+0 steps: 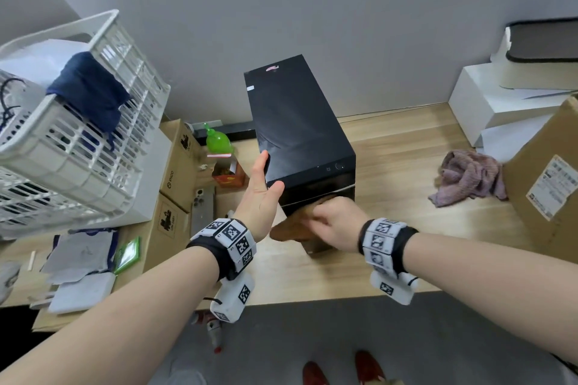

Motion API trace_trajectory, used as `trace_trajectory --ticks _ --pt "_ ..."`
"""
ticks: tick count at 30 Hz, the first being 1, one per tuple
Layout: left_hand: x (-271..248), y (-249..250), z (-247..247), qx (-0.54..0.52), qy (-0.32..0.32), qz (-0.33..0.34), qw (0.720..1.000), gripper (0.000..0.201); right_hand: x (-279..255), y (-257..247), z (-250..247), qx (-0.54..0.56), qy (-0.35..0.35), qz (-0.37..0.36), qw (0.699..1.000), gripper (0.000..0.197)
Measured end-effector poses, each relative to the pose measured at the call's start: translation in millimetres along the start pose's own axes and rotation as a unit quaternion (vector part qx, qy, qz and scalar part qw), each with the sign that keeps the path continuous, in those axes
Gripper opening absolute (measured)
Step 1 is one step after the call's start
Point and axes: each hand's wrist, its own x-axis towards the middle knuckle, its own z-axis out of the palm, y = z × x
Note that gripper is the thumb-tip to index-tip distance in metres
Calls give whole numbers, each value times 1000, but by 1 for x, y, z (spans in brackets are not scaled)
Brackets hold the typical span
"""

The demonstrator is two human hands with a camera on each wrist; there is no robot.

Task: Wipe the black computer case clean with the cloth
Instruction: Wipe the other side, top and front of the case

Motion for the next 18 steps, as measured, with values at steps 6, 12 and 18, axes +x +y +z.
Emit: trace_trajectory --ticks 6,12,18 --pt "1 -3 4 -12 9 12 1000 70 -22 43 -20 52 112 75 990 48" --pt "5 -4 4 -23 7 2 1000 72 9 -13 5 64 49 35 996 29" --pt "4 -3 1 -12 4 -2 1000 71 16 -20 -14 48 11 11 999 24"
